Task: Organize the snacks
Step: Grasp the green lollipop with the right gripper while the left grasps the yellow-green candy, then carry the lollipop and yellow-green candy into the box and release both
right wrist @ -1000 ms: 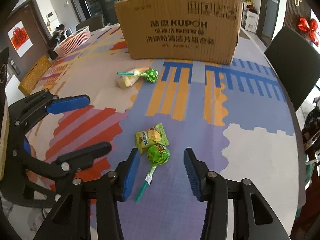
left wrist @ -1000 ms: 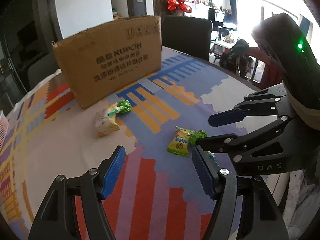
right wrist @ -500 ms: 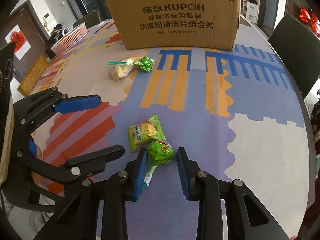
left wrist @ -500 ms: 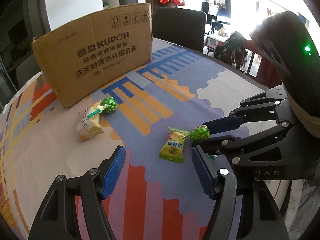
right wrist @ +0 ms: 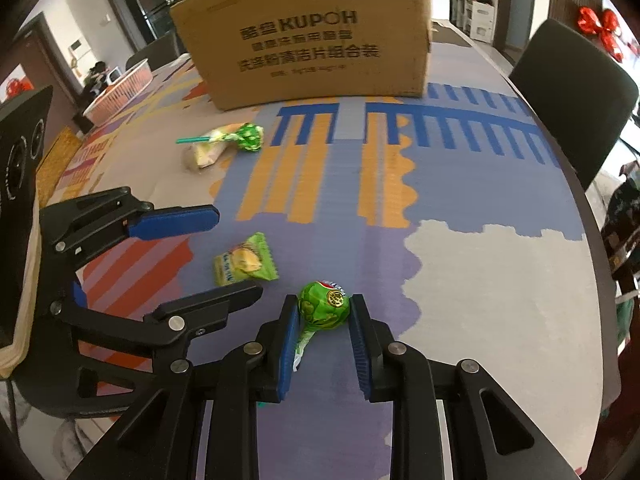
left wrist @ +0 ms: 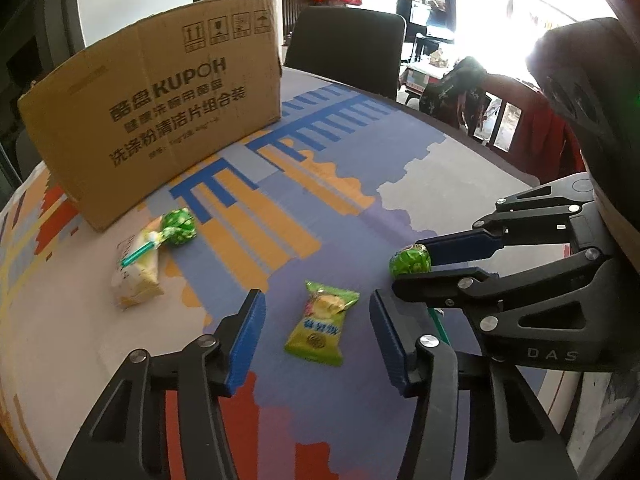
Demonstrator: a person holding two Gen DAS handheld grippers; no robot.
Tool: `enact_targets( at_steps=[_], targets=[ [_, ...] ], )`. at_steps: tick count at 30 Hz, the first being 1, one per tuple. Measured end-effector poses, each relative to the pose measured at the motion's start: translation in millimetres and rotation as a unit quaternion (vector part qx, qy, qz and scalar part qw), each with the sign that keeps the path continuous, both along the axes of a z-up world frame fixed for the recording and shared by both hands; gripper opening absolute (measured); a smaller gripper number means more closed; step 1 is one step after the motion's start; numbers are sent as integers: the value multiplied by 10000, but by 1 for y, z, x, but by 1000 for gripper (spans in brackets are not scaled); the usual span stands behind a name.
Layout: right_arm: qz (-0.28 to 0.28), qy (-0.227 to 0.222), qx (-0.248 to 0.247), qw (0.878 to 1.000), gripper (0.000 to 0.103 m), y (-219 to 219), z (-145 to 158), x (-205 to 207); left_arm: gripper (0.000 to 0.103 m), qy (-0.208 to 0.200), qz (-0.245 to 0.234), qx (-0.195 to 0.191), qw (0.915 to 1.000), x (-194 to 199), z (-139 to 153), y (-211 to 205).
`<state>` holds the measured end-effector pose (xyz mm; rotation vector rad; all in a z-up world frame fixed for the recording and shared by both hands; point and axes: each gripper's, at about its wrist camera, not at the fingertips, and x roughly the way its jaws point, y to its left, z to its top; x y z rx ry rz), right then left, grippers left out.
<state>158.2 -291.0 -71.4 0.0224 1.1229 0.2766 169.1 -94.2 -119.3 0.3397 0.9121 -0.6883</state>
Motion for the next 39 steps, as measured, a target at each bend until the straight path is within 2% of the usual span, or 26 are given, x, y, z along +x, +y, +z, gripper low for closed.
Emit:
enact_targets(
  at_steps=[1,7,11,15,23,28,35,39],
  targets=[
    [-24,2,-1,10000,26,-2,0,0,46,-3,25,43,10000,0,-1,-2],
    [-76,11,42,10000,26,-8,-1,-4,37,107,52,140,9998,1,-7,-7],
    [-56,11,62,10000,26,-8,-1,-6,27,144,133,177,9997,1,-9,-7],
    [-61,16,94,9999,26,-9,-1,-7,23,219,283,131,9993,0,-7,-4],
    [-22,-60,146,9999,26,-8,3,-7,23,289,857,-118,9958,1,3,8],
    [5,-200,183,9996,26,-8,13,-4,23,247,1142,-305,9927,1,19,17],
    [66,-514,256,9983,26,-4,36,2,23,-88,1430,-371,9890,4,51,28],
    [97,-747,326,9966,26,-1,54,7,23,-356,1518,-535,9863,6,76,34]
  ],
)
